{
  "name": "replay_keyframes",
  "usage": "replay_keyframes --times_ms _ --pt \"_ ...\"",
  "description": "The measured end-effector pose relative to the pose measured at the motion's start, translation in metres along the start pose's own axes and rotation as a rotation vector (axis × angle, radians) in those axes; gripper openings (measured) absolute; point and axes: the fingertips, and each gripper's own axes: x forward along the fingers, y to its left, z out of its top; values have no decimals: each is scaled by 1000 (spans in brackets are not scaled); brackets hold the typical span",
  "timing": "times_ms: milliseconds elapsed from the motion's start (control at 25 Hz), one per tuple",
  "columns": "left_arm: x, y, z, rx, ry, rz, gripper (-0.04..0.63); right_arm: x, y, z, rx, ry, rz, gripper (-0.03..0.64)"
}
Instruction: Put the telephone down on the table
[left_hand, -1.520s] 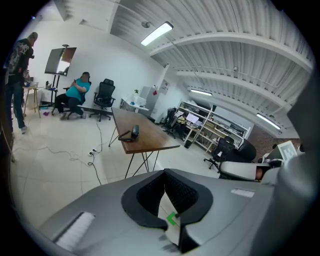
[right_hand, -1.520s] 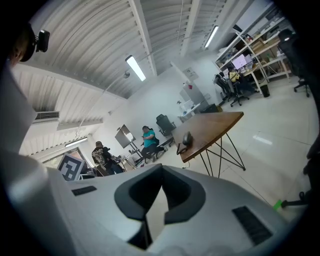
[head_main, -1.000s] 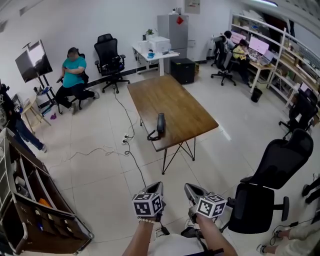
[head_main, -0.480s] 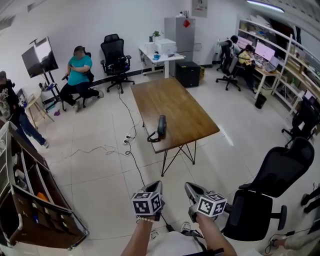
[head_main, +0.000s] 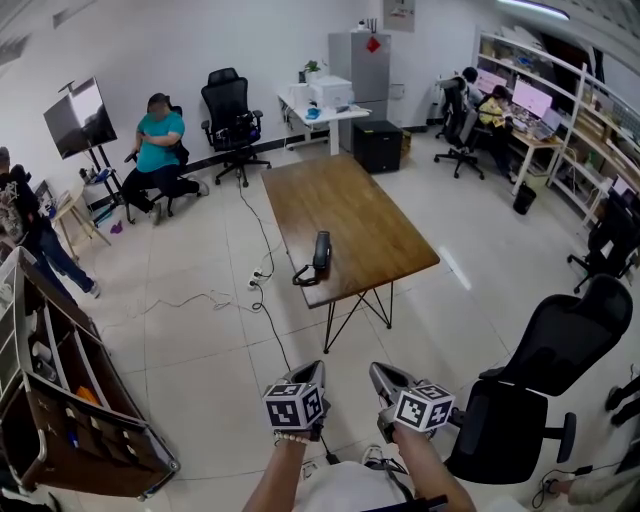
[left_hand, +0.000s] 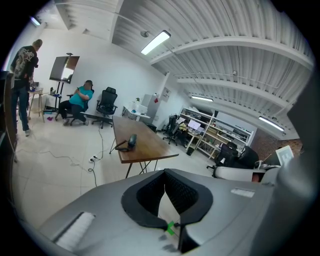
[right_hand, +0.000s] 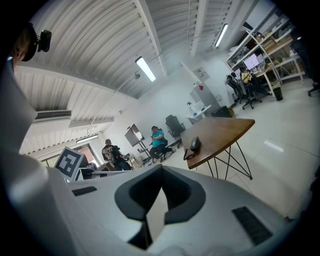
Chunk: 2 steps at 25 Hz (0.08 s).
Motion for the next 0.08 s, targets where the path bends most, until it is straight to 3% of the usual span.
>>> replay_keyframes --times_ms 80 --pt "3 -2 0 1 1 -1 0 0 -3 2 0 -2 1 3"
